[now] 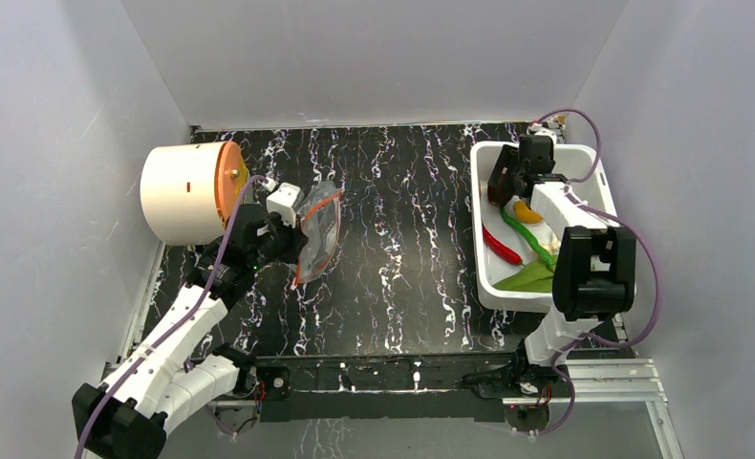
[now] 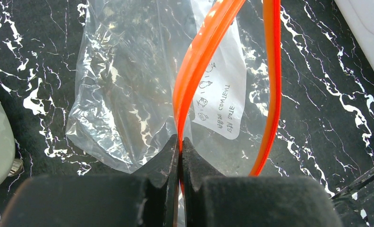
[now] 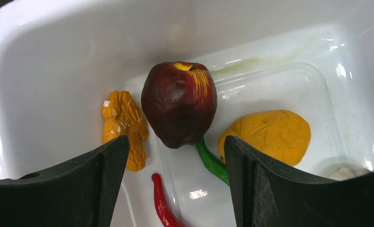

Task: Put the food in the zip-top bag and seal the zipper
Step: Pick up the fake fruit from the bin.

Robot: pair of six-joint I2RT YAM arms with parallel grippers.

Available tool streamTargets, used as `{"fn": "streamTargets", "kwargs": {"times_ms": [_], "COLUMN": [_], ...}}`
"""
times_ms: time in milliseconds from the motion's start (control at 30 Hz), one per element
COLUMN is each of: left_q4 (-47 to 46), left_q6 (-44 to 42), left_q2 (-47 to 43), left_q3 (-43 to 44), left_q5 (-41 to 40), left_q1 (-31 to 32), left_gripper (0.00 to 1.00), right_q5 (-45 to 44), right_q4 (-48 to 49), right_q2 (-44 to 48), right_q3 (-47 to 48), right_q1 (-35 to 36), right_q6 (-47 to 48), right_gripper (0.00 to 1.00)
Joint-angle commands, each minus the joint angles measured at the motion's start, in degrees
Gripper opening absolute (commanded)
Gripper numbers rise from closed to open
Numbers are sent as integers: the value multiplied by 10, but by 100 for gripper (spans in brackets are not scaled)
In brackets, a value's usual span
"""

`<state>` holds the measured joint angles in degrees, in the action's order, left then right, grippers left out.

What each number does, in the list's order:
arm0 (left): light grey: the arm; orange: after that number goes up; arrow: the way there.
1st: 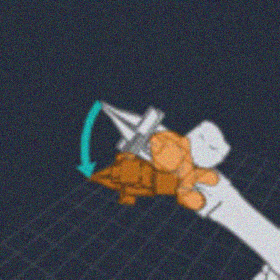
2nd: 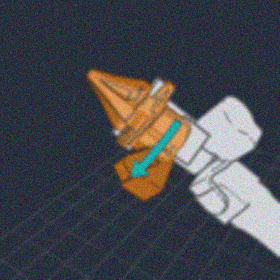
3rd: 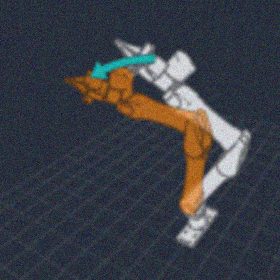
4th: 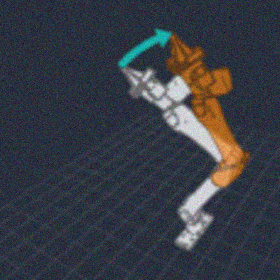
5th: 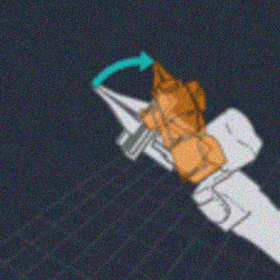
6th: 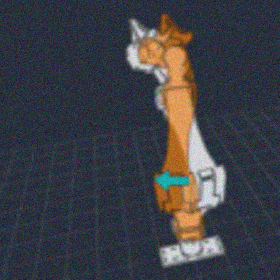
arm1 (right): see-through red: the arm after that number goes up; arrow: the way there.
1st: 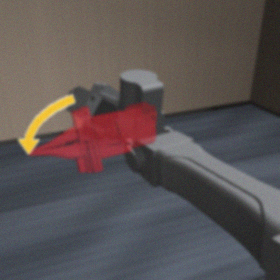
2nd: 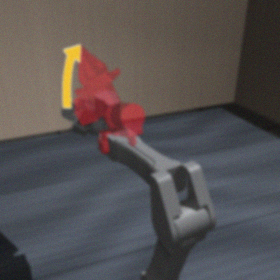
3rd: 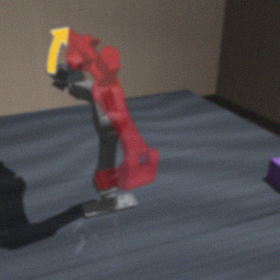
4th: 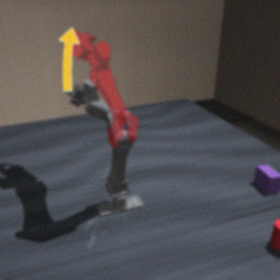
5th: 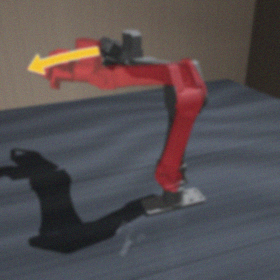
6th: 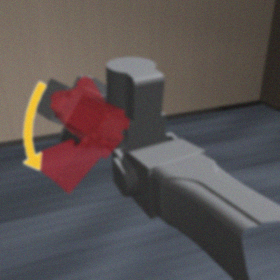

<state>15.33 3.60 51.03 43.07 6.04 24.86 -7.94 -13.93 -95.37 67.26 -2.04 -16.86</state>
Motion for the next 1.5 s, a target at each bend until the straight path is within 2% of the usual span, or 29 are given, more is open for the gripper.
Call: {"fn": "streamTargets", "kwargs": {"times_ms": [0, 67, 200, 400, 667, 1033, 1467], "left_q4": [-15, -13, -13, -11, -13, -13, -11], "left_q6": [-2, -2, -3, -4, -5, -5, -8], "left_q2": [-8, -6, -11, -13, -24, -28, -28], "left_q3": [-1, 0, -2, -1, -3, -2, -1], "left_q5": [11, 15, 10, 14, 12, 11, 3], "left_q1": [0, 0, 0, 0, 0, 0, 0], "left_gripper": [0, 0, 0, 0, 0, 0, 0], "right_q5": [14, 6, 0, 29, 16, 15, -24], "right_q4": [62, 63, 91, 106, 109, 123, 50], "right_q2": [-19, -30, -35, -76, -98, -104, -52], "right_q3": [13, 11, 0, 16, 28, 24, 29], "right_q1": [-5, -5, -7, -9, -9, -10, -9], "right_q6": [24, 27, 30, 23, 30, 33, 6], "right_gripper": [76, 85, 90, 88, 89, 66, 56]}}
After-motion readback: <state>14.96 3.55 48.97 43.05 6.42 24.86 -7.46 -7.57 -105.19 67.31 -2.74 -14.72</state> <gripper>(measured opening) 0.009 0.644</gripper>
